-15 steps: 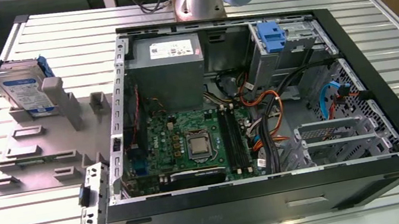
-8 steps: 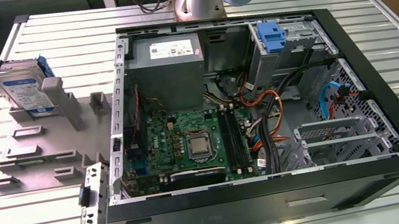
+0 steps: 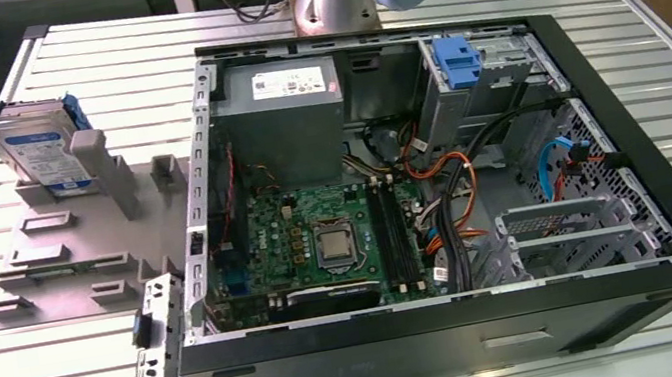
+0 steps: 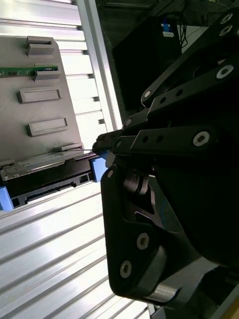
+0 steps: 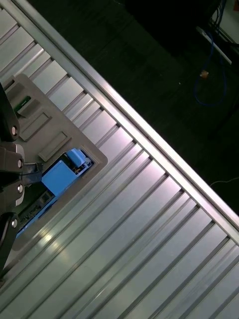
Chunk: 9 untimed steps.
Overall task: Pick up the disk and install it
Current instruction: 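Pick up the disk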
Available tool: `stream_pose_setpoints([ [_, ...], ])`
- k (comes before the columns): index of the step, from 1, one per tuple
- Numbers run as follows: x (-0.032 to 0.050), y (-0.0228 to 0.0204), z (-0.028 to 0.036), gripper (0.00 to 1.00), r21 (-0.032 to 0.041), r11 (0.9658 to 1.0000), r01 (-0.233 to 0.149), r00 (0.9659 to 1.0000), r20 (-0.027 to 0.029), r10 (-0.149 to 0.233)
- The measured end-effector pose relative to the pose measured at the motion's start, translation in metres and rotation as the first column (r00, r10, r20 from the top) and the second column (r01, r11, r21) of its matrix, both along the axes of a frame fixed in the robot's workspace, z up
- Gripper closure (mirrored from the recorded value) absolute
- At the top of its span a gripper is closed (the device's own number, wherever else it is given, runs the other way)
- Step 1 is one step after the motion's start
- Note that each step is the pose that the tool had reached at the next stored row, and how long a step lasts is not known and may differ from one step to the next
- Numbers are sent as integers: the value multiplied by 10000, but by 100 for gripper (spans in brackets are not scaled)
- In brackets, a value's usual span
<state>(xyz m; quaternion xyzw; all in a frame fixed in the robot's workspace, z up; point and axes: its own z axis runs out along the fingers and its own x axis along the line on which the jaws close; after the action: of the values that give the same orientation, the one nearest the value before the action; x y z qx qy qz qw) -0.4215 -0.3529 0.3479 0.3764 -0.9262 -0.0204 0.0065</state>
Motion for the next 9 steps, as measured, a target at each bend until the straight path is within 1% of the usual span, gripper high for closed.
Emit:
stream_pose_setpoints([
  [9, 0, 0, 0, 89, 0, 10000, -48, 10000, 0, 48],
])
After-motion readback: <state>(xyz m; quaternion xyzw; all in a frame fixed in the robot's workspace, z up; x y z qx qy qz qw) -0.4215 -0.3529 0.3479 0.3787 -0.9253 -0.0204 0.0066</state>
